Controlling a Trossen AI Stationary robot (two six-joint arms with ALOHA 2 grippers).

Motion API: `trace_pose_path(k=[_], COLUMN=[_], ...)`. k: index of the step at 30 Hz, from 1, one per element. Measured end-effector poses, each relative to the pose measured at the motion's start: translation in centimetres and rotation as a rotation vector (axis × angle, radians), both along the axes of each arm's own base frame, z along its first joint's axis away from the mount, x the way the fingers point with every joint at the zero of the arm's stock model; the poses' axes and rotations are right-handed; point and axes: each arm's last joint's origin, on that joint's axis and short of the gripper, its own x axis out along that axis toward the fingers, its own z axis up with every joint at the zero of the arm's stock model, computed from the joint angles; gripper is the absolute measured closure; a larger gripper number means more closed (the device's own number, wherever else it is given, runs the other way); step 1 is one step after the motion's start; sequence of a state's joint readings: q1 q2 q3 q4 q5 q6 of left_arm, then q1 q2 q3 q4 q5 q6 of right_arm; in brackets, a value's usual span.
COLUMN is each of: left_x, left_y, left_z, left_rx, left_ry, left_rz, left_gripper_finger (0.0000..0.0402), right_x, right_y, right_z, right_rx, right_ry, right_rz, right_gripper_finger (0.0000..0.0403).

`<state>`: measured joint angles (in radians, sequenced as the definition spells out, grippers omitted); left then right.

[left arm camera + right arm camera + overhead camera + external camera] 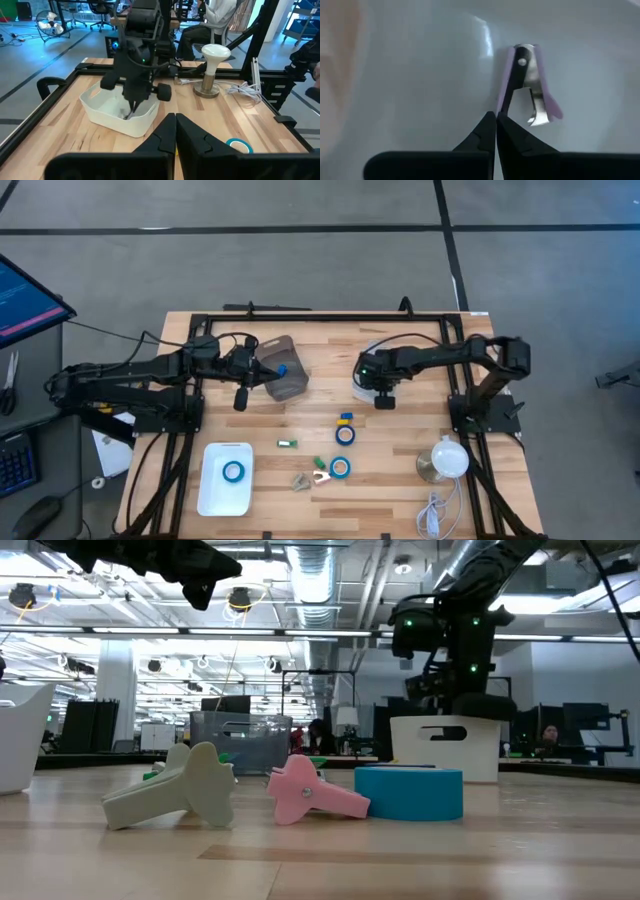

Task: Pick and place Stapler, Stapler remover, tape
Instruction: Put the purple stapler remover into the top white bin, then put the blue stapler into the black bin

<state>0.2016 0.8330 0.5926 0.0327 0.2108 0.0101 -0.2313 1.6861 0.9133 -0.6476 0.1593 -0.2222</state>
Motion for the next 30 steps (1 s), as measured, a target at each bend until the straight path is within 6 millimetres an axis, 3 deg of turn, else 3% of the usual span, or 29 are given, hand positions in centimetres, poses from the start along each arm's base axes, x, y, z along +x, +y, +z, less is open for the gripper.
trace_pose_path(k=[7, 11, 18, 30], left_x=[0.0, 0.0, 0.0, 0.0], left_y=[0.0, 0.0, 0.0, 0.0], left_z=[0.0, 0.0, 0.0, 0.0], left_rx=[0.000, 0.000, 0.000, 0.000], left_ry=[0.000, 0.000, 0.000, 0.000], left_rz=[0.000, 0.000, 0.000, 0.000], left_gripper_finger=[0.0400, 0.0400, 0.0400, 0.0400], right_x=[-0.1, -0.7, -2.3, -3.9], right_y=[0.1, -0.1, 0.5, 6.0], right_z=[1.1, 3.8, 7.3, 12.9], right_rx=[-0.040, -0.155, -0.193, -0.045], right_ry=[-0.063, -0.147, -0.247, -0.624], right_rz=[0.013, -0.014, -0.013, 0.083], right_gripper_finger=[0.0393, 0.0370, 0.0336, 0.0370])
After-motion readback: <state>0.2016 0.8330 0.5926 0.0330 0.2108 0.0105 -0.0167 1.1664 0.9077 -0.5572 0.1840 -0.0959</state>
